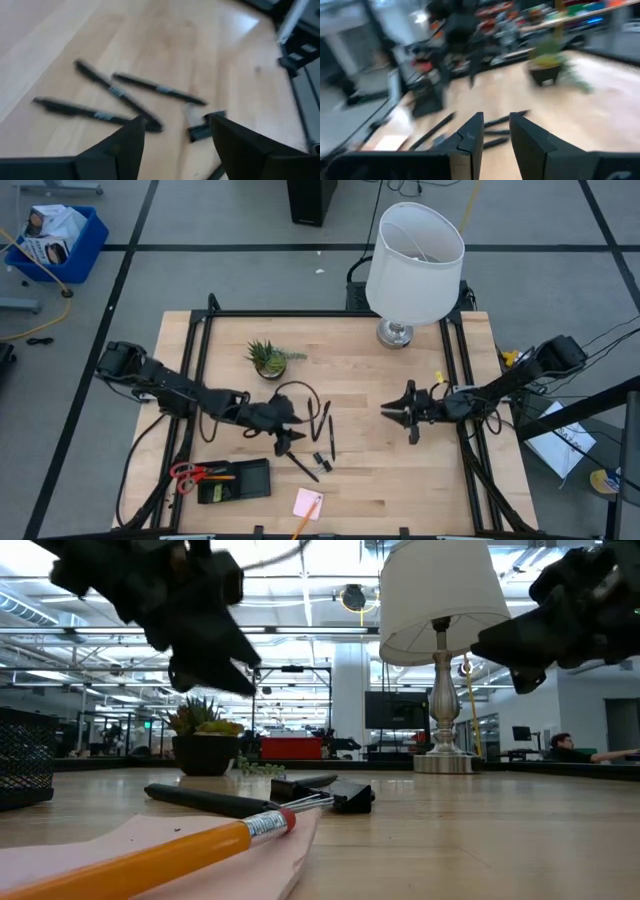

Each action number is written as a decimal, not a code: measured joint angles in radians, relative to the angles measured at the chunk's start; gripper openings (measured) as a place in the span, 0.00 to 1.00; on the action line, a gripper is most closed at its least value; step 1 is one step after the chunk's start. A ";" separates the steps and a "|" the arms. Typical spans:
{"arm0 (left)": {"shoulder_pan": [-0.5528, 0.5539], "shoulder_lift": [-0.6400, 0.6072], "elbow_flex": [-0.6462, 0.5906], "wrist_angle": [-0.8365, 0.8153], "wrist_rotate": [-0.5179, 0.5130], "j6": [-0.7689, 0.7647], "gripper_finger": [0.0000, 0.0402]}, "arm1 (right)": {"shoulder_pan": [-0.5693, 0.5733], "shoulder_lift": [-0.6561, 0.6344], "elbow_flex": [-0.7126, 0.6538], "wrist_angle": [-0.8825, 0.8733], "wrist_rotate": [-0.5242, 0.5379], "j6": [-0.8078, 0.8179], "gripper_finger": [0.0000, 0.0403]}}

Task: Pick and place office supplies into organizer
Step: Put the pencil into the top left section of the desk organizer

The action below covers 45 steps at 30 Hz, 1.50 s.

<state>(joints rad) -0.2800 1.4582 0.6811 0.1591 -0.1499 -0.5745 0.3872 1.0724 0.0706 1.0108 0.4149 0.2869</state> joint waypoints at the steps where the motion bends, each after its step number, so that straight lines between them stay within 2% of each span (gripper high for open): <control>1: -0.014 0.000 0.000 0.023 -0.015 0.008 0.59 | 0.000 0.015 0.017 -0.009 -0.050 -0.013 0.22; 4: -0.048 0.000 0.000 0.074 -0.060 0.046 0.59 | 0.001 0.095 0.115 -0.017 -0.169 -0.057 0.22; 7: -0.085 0.000 0.000 0.160 -0.098 0.059 0.58 | 0.001 0.235 0.236 -0.072 -0.252 -0.106 0.22; 15: -0.163 0.000 0.000 0.277 -0.125 0.092 0.56 | -0.006 0.654 0.559 -0.092 -0.592 -0.172 0.22; 19: -0.189 0.000 0.000 0.314 -0.118 0.113 0.56 | -0.006 0.812 0.685 -0.098 -0.704 -0.172 0.22; 27: -0.207 0.000 0.000 0.317 -0.114 0.105 0.56 | -0.014 1.004 0.931 -0.294 -0.711 -0.265 0.22; 33: -0.218 0.000 0.000 0.318 -0.113 0.094 0.56 | -0.007 1.010 1.049 -0.440 -0.786 -0.310 0.22; 38: -0.221 0.000 0.000 0.320 -0.113 0.092 0.56 | 0.015 1.043 1.103 -0.482 -0.785 -0.329 0.23; 45: -0.224 0.000 0.000 0.332 -0.112 0.089 0.56 | 0.013 1.092 1.146 -0.479 -0.782 -0.331 0.38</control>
<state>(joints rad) -0.5037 1.4582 0.6807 0.4910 -0.2623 -0.4850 0.4004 2.1647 1.2167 0.5323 -0.3669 -0.0439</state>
